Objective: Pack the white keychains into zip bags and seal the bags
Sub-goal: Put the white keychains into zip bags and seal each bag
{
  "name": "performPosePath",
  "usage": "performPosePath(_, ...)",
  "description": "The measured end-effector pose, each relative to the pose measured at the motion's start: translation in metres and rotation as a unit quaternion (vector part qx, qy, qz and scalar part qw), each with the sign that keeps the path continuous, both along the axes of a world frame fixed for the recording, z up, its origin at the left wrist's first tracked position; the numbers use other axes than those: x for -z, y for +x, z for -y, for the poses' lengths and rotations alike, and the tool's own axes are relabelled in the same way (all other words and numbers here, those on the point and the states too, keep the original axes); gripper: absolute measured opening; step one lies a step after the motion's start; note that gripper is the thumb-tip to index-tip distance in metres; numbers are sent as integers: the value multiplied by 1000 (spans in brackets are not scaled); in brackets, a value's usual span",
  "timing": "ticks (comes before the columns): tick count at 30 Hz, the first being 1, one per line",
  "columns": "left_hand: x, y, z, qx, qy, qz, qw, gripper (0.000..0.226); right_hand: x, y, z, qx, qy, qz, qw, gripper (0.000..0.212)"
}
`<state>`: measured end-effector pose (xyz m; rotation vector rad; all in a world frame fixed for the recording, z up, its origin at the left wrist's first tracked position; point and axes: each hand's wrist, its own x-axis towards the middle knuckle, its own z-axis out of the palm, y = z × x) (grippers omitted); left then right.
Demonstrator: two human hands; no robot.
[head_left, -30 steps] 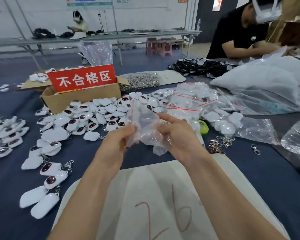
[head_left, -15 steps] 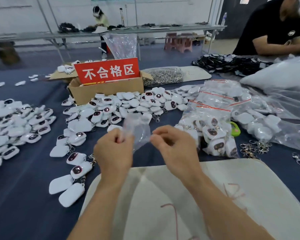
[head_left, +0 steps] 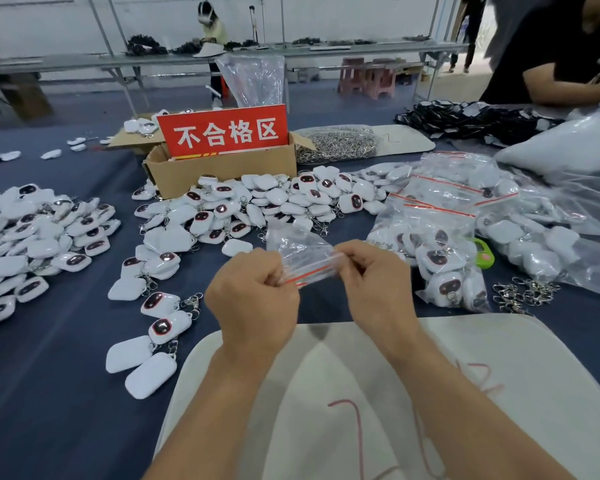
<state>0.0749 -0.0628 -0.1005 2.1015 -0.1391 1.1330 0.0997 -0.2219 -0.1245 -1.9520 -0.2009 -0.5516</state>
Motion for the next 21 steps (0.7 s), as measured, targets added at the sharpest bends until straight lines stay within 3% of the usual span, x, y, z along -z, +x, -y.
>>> performPosePath(3,1,-7,11,-42,105,131,985,33,5,6,-8,39,-105,-90,990,28)
performPosePath(6,9,-6,21,-36,170,108,979,31,3,7,-9,47,-179,-147,972,52)
performPosePath(8,14,-1,20,-20,173,60,983,38,0,1,-13,-15,-88,-119,989,51)
performPosePath(11,17,5,16,55,153,-32,986,63,-4,-8,-24,-118,58,-104,986,19)
performPosePath(13,15,3,19,132,129,-94,978,83,-4,-8,-29,-151,112,-142,972,33)
performPosePath(17,12,-1,23,193,68,-153,967,95,2,-4,-28,-246,240,-244,907,53)
performPosePath(21,12,1,18,205,11,-249,947,100,11,3,-27,-246,179,-229,925,17)
